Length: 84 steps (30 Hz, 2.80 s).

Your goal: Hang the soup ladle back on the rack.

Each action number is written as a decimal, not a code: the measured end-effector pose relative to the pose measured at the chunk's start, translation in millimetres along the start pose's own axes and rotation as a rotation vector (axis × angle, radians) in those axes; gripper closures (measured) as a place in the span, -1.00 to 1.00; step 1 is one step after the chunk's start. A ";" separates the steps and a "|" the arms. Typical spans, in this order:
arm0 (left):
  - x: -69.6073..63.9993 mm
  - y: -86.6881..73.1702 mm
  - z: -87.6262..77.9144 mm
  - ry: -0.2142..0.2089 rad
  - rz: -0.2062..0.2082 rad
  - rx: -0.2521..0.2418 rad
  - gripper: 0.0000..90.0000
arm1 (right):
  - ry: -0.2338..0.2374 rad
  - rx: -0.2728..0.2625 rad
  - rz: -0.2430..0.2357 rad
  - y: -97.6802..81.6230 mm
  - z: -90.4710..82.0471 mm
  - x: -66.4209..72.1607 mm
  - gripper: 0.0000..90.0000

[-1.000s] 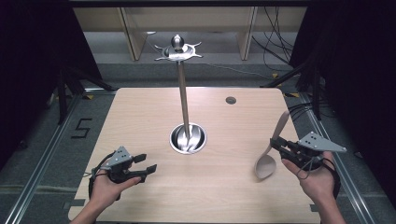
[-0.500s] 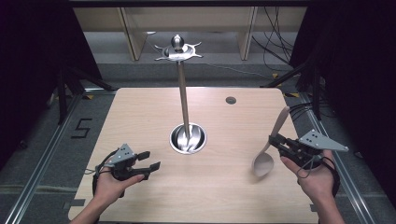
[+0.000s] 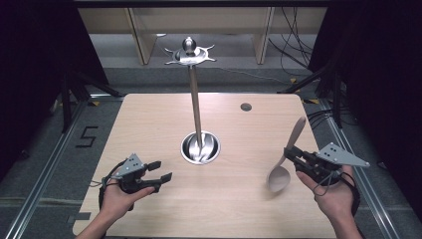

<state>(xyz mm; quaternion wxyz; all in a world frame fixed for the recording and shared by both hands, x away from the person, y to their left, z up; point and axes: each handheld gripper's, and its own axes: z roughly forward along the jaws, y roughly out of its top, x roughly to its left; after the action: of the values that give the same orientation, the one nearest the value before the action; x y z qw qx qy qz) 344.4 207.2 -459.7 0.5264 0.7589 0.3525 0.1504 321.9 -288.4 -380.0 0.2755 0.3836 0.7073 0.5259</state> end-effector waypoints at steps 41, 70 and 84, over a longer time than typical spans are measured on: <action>-85.8 129.3 58.6 -0.192 0.160 -0.200 -0.08 | 0.071 0.065 0.060 9.7 45.4 60.4 0.71; -138.3 154.1 113.6 -0.296 0.163 -0.162 0.42 | 0.061 0.092 -0.035 9.7 53.9 78.1 0.70; -134.9 156.8 105.3 -0.291 0.210 -0.156 0.64 | 0.075 0.101 -0.108 12.1 54.3 83.3 0.42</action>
<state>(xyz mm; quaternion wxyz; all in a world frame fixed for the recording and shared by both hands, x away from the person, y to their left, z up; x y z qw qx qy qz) 371.3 9.8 -340.6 0.6106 0.7620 0.1790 0.1201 321.9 -188.2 -383.3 0.2570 0.3382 0.7626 0.4879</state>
